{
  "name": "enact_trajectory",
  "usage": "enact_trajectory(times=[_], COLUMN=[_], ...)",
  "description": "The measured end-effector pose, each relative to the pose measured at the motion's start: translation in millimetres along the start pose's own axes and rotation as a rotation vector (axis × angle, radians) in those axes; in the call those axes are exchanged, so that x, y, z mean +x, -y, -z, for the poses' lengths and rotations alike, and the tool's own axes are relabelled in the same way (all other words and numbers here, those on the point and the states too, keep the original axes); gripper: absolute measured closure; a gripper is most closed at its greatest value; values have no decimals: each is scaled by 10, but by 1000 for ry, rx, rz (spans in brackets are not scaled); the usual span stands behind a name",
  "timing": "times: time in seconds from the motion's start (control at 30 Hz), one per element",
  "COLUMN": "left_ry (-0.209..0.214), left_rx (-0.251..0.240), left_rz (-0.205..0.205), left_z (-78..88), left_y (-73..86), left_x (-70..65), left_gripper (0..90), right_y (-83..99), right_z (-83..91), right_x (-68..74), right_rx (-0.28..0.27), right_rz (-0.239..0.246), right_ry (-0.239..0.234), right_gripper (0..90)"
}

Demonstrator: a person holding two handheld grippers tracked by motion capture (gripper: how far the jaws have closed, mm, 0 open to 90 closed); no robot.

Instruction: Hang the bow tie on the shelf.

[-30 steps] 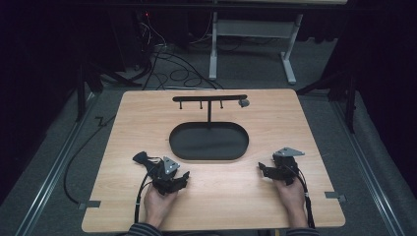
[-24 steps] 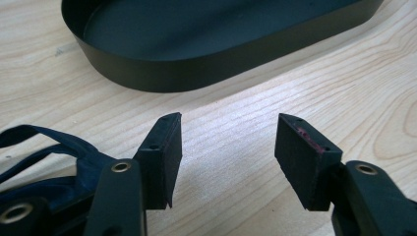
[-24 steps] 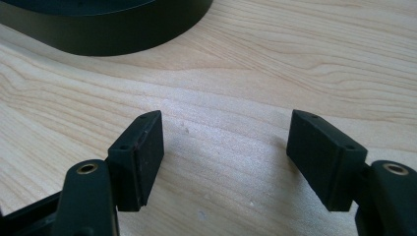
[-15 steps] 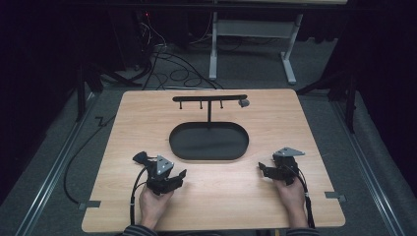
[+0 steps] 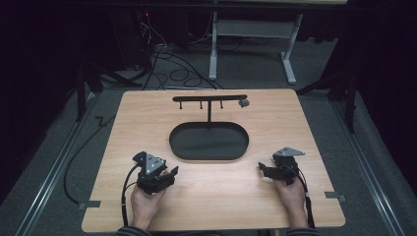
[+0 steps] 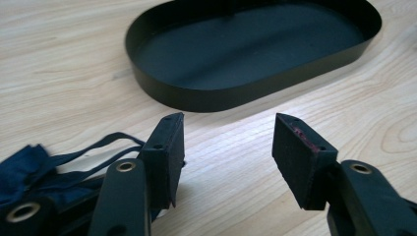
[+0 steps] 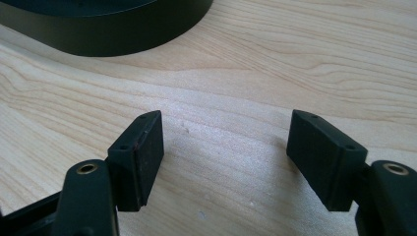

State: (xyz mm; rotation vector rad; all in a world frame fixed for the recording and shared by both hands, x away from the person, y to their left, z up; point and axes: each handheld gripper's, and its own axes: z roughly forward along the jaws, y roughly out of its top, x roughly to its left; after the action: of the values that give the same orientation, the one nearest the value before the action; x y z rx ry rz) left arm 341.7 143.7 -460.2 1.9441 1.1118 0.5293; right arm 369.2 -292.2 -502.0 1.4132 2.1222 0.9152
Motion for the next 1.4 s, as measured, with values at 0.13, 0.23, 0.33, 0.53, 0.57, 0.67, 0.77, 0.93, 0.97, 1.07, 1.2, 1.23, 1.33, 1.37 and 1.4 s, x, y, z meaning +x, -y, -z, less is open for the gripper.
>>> enact_trajectory(times=[0.13, 0.23, 0.33, 0.53, 0.57, 0.67, 0.77, 0.93, 0.97, 1.07, 1.2, 1.23, 1.33, 1.37, 1.4], left_ry=[-18, -30, -42, -51, -50, -58, -63, -62, -63, -59, -51, -47, -38, -38, -36], left_rx=[-4, -5, 3, 33, 38, 47, 59, 87, 90, 100, 118, 119, 128, 135, 141], left_rz=[9, 17, 19, 22, 23, 26, 26, 22, 20, 19, 17, 18, 17, 15, 15], left_z=[49, 65, 61, -1, -9, -46, -76, -120, -126, -144, -171, -174, -181, -185, -188], left_y=[18, 49, 91, 170, 177, 203, 221, 254, 260, 279, 299, 300, 298, 296, 292], left_x=[55, 83, 112, 139, 142, 157, 166, 178, 180, 179, 181, 183, 185, 186, 189], left_gripper=[465, 465, 466, 480, 480, 496, 521, 579, 579, 611, 665, 684, 743, 756, 786], right_y=[0, 0, 0, 0, 0, 0, 0, 0, 0, 0, 0, 0, -1, -1, -1], right_z=[0, 0, 0, 0, 0, 0, 0, 0, 0, 0, -2, -2, -3, -2, -3], right_x=[0, 0, 0, 1, 1, 1, 2, 1, 1, 2, 3, 3, 9, 11, 8], right_rx=[0, 0, 0, 0, 0, 0, 1, 0, 0, 1, 1, 0, 2, 3, 2], right_rz=[1, 0, 0, 1, 1, 2, 2, 1, 1, 2, 7, 8, 9, 7, 9], right_ry=[0, 0, 0, 1, 1, 1, 1, 1, 1, 2, 4, 4, 7, 7, 6], right_gripper=[315, 316, 316, 316, 316, 315, 316, 316, 316, 315, 315, 315, 313, 314, 314])
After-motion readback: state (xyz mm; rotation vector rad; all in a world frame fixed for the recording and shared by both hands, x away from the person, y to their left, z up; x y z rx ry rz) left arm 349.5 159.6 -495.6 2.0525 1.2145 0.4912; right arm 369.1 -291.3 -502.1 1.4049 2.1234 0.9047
